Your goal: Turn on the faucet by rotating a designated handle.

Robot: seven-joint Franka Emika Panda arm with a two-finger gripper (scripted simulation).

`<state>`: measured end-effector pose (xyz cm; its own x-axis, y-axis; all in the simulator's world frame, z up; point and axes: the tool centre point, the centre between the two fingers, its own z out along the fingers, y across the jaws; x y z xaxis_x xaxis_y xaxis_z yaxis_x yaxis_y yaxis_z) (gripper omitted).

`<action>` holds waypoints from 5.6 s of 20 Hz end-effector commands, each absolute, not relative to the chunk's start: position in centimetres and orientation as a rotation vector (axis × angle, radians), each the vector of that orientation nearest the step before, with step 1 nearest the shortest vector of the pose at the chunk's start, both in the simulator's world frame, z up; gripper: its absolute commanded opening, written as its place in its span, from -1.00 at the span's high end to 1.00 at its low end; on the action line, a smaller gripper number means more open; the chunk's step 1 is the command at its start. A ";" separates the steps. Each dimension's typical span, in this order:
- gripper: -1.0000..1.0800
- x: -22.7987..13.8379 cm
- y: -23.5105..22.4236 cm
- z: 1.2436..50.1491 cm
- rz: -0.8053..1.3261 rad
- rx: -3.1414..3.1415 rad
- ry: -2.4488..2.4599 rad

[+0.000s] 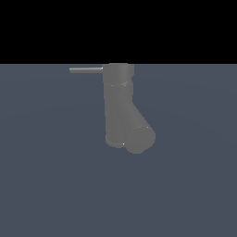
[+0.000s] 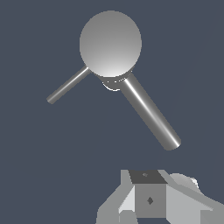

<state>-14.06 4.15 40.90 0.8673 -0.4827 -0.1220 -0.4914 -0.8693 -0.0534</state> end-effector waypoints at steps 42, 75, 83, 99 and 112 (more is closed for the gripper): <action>1.00 1.5 12.6 27.5 0.009 -2.392 2.034; 1.00 -4.8 11.5 27.1 0.000 -2.374 2.058; 1.00 -7.2 11.0 27.1 0.000 -2.373 2.058; 1.00 -10.2 7.3 27.1 -0.004 -2.377 2.051; 1.00 -13.3 2.7 27.1 0.000 -2.373 2.058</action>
